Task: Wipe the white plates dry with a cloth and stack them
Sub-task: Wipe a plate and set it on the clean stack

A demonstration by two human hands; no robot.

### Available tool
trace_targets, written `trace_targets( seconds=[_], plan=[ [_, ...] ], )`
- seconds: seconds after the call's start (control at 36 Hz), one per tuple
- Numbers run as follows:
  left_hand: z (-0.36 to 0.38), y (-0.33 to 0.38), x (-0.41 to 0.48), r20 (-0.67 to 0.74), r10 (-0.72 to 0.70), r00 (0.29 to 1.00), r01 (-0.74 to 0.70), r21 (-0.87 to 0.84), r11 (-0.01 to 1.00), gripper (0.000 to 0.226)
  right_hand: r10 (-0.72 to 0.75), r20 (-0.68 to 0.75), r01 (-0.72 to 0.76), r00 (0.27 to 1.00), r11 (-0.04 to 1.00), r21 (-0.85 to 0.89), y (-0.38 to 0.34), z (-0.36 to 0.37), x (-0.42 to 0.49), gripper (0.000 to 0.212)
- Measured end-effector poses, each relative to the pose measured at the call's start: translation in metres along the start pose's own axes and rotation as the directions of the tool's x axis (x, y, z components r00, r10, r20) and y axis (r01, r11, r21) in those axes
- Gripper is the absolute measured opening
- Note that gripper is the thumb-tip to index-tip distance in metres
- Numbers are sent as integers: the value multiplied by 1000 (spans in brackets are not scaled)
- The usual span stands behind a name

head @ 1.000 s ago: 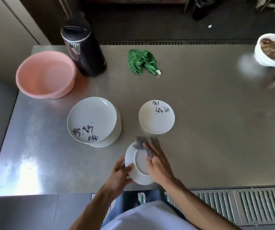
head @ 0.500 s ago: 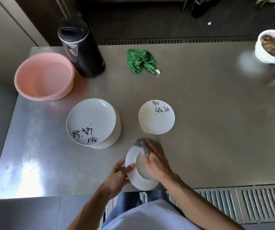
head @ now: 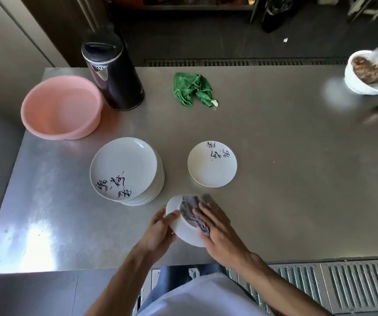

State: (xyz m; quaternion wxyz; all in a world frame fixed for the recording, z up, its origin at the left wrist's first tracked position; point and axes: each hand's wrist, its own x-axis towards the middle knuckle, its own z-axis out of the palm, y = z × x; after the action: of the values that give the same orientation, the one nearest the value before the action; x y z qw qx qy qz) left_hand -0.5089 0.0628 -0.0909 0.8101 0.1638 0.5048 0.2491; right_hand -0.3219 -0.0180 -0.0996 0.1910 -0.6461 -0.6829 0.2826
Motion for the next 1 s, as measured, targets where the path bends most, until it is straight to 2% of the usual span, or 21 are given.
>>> trace_targets(
  seconds=[0.08,0.14,0.19,0.31,0.39,0.47,0.53,0.58,0.67,0.75,0.89,1.0],
  plan=[
    [12,12,2,-6,8,1000,-8,26,1000,29,-69,66,68,995,998,16,-11,-7,-13,76],
    [18,17,2,-1,7,1000,-7,46,999,27,-96,36,97,995,994,-51,-15,-11,-16,86],
    [23,19,3,21,-8,1000,7,36,999,31,-150,-83,140,985,983,-120,-13,-15,-13,79],
    [31,21,1,55,-42,998,42,7,999,39,-172,-281,150,944,984,-99,-5,-32,1,64],
    [34,23,3,-31,-21,999,25,167,986,48,-31,-389,74,921,993,95,-1,-47,15,50],
    [35,20,8,-175,219,960,-98,522,847,44,140,-416,-20,899,960,281,1,-62,28,38],
    [33,16,12,-196,343,919,-147,637,757,40,250,-402,-68,881,908,413,1,-71,34,25],
    [30,15,13,-164,340,926,-171,621,765,33,371,-357,-124,857,822,555,5,-78,39,11],
    [32,12,11,-67,228,971,-161,518,840,17,494,-275,-176,825,687,705,16,-84,44,11],
    [38,8,11,-64,249,966,-184,507,842,14,569,-254,-226,782,639,736,27,-88,46,24],
    [52,11,24,-99,284,954,-170,602,780,21,682,-247,-294,689,574,764,45,-86,51,25],
    [61,14,29,-26,196,980,-155,515,843,25,763,-216,-293,609,470,833,58,-84,58,27]
  ],
)
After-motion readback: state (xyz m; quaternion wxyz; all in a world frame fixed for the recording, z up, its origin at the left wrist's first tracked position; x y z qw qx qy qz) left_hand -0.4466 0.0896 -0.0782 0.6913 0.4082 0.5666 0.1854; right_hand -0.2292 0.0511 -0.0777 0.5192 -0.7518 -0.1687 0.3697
